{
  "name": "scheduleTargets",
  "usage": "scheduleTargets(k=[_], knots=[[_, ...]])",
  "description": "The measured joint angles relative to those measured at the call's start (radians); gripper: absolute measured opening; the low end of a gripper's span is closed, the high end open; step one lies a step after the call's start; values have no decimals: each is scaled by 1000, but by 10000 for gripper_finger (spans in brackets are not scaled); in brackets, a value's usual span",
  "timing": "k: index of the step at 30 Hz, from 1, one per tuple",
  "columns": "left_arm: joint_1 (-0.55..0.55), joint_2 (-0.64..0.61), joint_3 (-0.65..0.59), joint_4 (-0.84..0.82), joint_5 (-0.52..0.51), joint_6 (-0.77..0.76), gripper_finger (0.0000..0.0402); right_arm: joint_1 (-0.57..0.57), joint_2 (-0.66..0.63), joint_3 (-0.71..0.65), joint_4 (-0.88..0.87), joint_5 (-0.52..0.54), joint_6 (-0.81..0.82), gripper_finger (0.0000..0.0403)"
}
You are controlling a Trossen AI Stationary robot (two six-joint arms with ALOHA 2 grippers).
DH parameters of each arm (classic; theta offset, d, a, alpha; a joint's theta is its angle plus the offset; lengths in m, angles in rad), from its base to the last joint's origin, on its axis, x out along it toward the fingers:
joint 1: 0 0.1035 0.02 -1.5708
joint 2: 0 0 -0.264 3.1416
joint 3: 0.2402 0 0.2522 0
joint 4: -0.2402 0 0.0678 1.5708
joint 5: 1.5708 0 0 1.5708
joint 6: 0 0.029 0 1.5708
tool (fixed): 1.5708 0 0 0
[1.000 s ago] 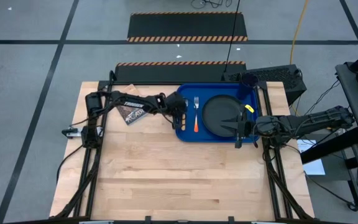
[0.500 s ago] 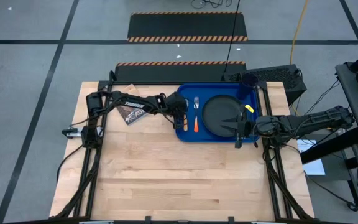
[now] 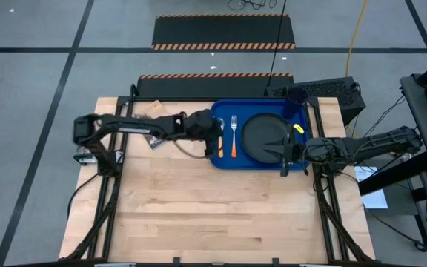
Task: Pick and place plate/cup/fork/spoon on tray
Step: Return to Home Position
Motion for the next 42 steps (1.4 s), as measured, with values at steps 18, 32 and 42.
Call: scheduleTargets(k=[18, 32, 42], knots=[[-203, -327, -388, 347, -34, -84, 10, 2, -147, -3, -47, -138, 31, 4], [-135, -457, -679, 601, -59, -91, 10, -85, -182, -167, 122, -275, -76, 1], [-42, -558, -786, 676, -22, -80, 10, -159, -202, -248, 183, -348, 11, 0]])
